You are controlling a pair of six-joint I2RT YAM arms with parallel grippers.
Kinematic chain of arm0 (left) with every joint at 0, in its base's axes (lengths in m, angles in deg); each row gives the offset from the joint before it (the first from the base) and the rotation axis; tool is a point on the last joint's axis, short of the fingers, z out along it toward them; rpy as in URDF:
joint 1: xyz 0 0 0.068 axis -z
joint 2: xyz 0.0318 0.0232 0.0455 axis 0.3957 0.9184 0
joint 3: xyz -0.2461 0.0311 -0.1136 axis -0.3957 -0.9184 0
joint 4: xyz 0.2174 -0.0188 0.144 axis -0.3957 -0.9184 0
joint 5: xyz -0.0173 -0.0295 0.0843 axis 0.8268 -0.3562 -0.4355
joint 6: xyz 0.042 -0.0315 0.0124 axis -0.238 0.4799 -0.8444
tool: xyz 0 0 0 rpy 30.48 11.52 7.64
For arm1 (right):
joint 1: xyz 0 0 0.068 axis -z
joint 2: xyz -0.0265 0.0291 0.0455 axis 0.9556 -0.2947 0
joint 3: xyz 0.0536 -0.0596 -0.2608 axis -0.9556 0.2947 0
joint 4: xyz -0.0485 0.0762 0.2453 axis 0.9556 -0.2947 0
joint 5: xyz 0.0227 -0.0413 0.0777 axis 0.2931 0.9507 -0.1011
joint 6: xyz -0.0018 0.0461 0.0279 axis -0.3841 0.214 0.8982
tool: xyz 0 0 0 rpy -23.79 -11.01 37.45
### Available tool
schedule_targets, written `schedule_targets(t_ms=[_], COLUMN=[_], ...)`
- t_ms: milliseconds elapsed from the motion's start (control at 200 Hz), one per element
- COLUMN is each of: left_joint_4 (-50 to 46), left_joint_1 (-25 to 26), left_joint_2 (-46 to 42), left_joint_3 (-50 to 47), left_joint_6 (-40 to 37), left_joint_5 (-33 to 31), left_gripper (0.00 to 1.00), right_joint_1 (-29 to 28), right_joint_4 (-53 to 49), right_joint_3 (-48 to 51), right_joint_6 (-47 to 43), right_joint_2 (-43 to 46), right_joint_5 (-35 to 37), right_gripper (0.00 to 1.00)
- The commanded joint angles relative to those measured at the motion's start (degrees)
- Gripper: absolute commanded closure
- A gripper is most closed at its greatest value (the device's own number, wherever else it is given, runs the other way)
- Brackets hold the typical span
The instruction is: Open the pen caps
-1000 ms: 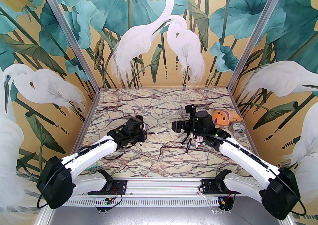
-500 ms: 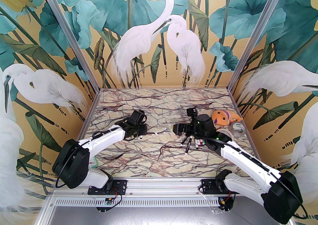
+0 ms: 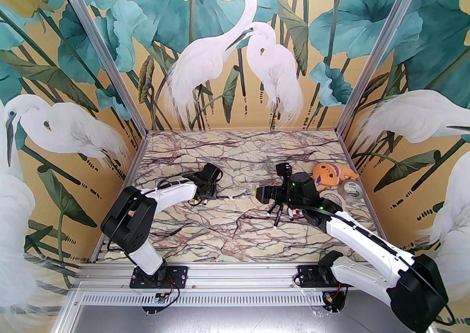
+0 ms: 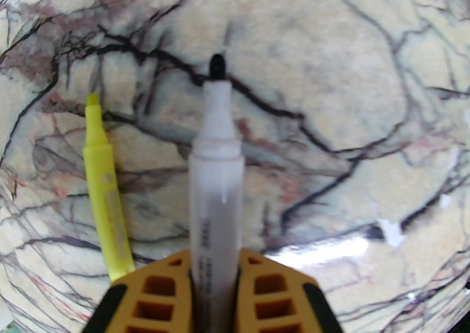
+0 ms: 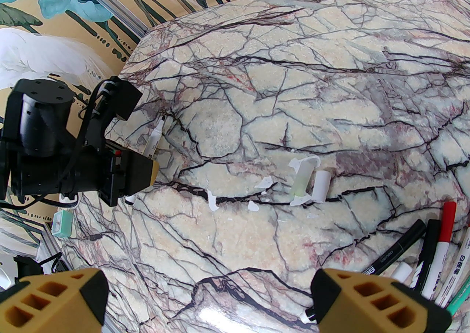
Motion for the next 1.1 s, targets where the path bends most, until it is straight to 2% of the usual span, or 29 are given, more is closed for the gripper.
schedule_targets(t_ms=[0,365,755,1095], left_joint_4=[-1.54,-1.99,-4.17,-5.47], left_joint_1=[-0.51,-0.48,-0.53,-0.54], left_joint_2=[2.05,5.45,7.15,6.18], left_joint_3=[1.97,4.39,5.28,5.53], left_joint_6=[-0.62,-0.78,0.61,1.32], left_joint_5=[-5.47,-8.61,-9.34,-9.77], left_gripper=[0.94,0.92,0.85,0.73], right_joint_1=[-0.4,-0.53,-0.53,-0.6], right_joint_4=[1.44,1.15,-0.48,-1.62], right_joint_3=[1.14,1.67,0.61,0.86], right_joint_6=[1.3,1.8,0.86,0.64], right_joint_2=[0.59,-0.06,-0.71,-0.17], right_joint_5=[-1.02,-0.89,-0.1,0.51], right_gripper=[0.01,0.01,0.01,0.01])
